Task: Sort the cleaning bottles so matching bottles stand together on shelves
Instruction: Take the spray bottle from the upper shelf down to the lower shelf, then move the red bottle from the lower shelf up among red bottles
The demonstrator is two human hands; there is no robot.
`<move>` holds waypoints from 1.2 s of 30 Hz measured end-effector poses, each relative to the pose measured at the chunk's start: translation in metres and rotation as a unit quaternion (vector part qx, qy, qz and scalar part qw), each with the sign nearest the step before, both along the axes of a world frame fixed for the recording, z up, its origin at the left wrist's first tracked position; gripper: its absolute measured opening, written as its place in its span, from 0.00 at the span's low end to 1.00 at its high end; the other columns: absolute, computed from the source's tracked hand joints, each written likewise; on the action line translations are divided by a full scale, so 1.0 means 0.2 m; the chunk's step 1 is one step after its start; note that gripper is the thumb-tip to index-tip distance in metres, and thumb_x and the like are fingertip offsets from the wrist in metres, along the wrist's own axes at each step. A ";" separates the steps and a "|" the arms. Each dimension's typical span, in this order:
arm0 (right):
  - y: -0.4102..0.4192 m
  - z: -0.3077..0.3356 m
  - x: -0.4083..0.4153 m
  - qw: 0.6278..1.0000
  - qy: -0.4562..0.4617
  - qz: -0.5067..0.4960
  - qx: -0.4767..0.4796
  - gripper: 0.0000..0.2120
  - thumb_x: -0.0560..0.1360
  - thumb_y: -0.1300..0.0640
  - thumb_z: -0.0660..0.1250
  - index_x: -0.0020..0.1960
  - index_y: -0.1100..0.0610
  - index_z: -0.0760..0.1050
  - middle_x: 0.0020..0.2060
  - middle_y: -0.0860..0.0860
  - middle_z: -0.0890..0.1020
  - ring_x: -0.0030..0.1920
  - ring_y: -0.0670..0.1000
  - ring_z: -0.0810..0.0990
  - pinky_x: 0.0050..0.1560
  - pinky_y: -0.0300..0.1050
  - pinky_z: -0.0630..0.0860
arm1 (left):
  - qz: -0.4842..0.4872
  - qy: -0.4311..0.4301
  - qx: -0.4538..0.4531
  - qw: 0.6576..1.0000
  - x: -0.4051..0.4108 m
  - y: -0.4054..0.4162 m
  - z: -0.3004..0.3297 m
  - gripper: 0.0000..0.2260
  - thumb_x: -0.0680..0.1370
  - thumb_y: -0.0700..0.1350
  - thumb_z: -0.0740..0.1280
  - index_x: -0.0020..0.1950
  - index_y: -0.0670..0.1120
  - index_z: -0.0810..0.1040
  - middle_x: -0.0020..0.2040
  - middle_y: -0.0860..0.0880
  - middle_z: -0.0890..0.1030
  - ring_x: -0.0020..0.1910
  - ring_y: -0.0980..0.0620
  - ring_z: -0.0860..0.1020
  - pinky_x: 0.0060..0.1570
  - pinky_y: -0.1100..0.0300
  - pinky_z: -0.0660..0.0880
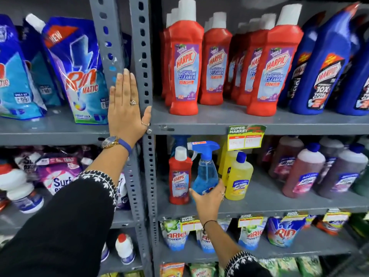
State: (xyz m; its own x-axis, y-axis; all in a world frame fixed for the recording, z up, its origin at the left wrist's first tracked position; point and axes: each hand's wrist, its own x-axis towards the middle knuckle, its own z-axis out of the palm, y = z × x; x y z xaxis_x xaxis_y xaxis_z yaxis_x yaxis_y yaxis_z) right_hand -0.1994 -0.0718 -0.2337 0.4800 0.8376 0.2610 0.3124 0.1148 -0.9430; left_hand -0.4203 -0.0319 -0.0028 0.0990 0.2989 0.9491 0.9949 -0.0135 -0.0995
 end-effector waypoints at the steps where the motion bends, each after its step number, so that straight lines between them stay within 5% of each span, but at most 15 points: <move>1: 0.02 -0.03 0.01 1.000 -0.003 -0.006 -0.012 0.48 0.55 0.56 0.83 0.68 0.59 0.61 0.61 0.58 0.71 0.62 0.58 0.70 0.63 0.54 0.72 | -0.001 0.000 0.002 1.000 0.00 0.00 0.00 0.33 0.79 0.54 0.57 0.77 0.39 0.49 0.76 0.38 0.55 0.75 0.44 0.49 0.74 0.55 0.39; 14: 0.19 -0.23 0.00 0.997 -0.008 -0.042 -0.072 0.51 0.57 0.57 0.83 0.71 0.62 0.57 0.64 0.62 0.69 0.66 0.62 0.68 0.65 0.57 0.68 | 0.007 -0.004 0.017 1.000 0.00 -0.01 0.00 0.33 0.77 0.53 0.59 0.76 0.36 0.53 0.75 0.37 0.58 0.74 0.42 0.52 0.74 0.55 0.40; 19: 0.13 -0.21 -0.05 0.994 0.033 -0.075 -0.078 0.54 0.60 0.60 0.81 0.75 0.55 0.52 0.73 0.61 0.57 0.71 0.60 0.59 0.68 0.56 0.65 | 0.014 0.002 0.022 1.000 0.00 -0.01 0.00 0.33 0.77 0.52 0.59 0.76 0.37 0.53 0.75 0.37 0.58 0.74 0.41 0.53 0.73 0.56 0.40; 22: 0.04 -0.21 -0.13 0.995 0.022 -0.092 -0.022 0.45 0.65 0.63 0.77 0.73 0.54 0.56 0.70 0.58 0.62 0.69 0.60 0.64 0.66 0.56 0.70 | 0.016 0.002 0.024 1.000 0.00 -0.01 0.00 0.34 0.77 0.52 0.60 0.76 0.37 0.53 0.75 0.37 0.58 0.74 0.41 0.53 0.73 0.56 0.39; 25: 0.02 -0.18 -0.27 1.000 0.004 0.018 -0.016 0.37 0.68 0.62 0.75 0.72 0.58 0.60 0.68 0.57 0.68 0.69 0.56 0.67 0.67 0.47 0.67 | 0.015 -0.002 0.024 1.000 0.00 -0.01 0.00 0.34 0.76 0.52 0.60 0.76 0.37 0.53 0.75 0.38 0.59 0.74 0.42 0.53 0.73 0.57 0.39; 31: 0.15 -0.05 -0.44 0.996 0.026 0.028 -0.086 0.48 0.65 0.56 0.78 0.75 0.61 0.52 0.72 0.61 0.63 0.71 0.60 0.63 0.67 0.55 0.66 | 0.012 -0.002 0.020 1.000 0.01 -0.02 0.01 0.34 0.76 0.52 0.60 0.76 0.36 0.53 0.75 0.37 0.59 0.74 0.41 0.54 0.73 0.56 0.41; 36: 0.20 -0.08 -0.46 0.990 0.013 0.014 -0.136 0.52 0.62 0.54 0.80 0.75 0.58 0.51 0.66 0.62 0.69 0.64 0.63 0.71 0.59 0.60 0.74 | 0.015 0.002 0.021 1.000 0.01 -0.02 0.01 0.34 0.76 0.52 0.60 0.75 0.36 0.54 0.75 0.37 0.59 0.74 0.42 0.54 0.74 0.55 0.42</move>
